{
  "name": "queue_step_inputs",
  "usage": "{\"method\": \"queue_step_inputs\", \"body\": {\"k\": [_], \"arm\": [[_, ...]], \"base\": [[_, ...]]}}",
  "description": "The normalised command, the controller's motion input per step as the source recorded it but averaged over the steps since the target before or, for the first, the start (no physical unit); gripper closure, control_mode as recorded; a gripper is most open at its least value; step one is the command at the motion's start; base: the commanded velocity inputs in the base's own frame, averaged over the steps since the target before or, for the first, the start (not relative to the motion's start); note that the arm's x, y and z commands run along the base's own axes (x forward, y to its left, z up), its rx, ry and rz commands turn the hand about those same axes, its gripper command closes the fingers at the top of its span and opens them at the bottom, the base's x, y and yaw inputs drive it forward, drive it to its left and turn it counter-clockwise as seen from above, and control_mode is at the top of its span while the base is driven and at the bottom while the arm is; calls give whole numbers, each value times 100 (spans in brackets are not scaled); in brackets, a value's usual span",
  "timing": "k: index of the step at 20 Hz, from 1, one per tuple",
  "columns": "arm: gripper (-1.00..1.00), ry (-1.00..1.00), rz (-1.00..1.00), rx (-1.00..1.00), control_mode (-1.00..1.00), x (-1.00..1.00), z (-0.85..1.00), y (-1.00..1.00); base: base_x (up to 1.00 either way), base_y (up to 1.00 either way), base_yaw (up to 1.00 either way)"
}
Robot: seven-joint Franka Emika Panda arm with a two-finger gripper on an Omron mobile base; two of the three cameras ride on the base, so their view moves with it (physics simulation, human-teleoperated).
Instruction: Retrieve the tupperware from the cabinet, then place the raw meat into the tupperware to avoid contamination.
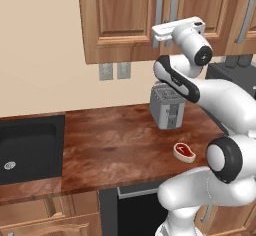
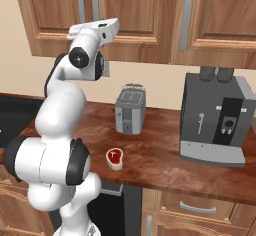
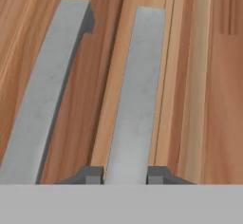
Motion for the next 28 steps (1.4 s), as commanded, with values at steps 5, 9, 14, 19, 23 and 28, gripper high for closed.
{"method": "queue_step_inputs", "body": {"k": [5, 9, 14, 19, 23, 28], "arm": [[100, 11, 0, 0, -100, -22, 0, -5], [100, 9, 0, -1, -100, -33, 0, -8], [100, 10, 0, 0, -100, -34, 0, -10], [100, 9, 0, -1, -100, -40, 0, -13], [100, 9, 0, 0, -100, -40, 0, -19], [100, 4, 0, 0, -100, -40, 0, -25]], "base": [[0, 0, 0], [0, 0, 0], [0, 0, 0], [0, 0, 0], [0, 0, 0], [0, 0, 0]]}}
